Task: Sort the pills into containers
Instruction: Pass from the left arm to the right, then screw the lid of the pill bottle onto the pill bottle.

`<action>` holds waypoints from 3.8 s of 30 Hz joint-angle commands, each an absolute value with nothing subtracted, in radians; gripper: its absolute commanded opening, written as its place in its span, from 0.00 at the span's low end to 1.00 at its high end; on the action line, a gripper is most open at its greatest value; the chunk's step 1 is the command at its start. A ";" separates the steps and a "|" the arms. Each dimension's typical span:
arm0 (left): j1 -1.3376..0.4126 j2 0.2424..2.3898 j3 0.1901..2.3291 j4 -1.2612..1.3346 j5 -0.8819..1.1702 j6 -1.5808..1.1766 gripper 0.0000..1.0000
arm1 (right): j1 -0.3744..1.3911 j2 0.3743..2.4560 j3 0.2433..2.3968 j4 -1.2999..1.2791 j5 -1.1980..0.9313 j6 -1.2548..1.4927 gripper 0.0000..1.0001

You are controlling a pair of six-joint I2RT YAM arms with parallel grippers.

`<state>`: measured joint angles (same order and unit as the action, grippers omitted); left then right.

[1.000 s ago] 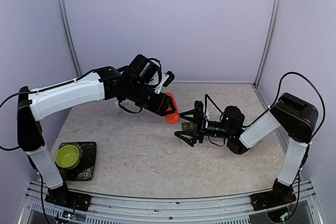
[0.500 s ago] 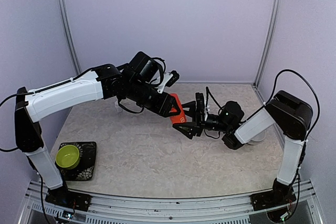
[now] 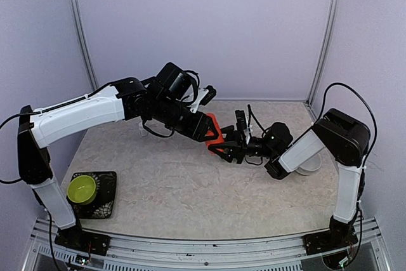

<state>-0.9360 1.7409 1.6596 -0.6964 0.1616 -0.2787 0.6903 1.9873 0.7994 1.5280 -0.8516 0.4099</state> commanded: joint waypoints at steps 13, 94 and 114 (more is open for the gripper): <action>-0.942 1.675 1.642 -0.663 0.185 -0.286 0.99 | 0.672 1.972 0.821 1.510 -0.885 0.440 0.20; -0.845 1.681 1.667 -0.632 0.308 -0.305 0.56 | 0.693 1.738 0.818 1.012 -0.807 0.178 0.15; -0.820 1.673 1.677 -0.644 0.299 -0.285 0.81 | 0.693 1.730 0.824 1.000 -0.828 0.180 0.15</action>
<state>-0.8398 1.6775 1.6447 -0.6571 0.2890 -0.3038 0.6849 1.7580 0.7940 0.9947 -0.8116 0.1841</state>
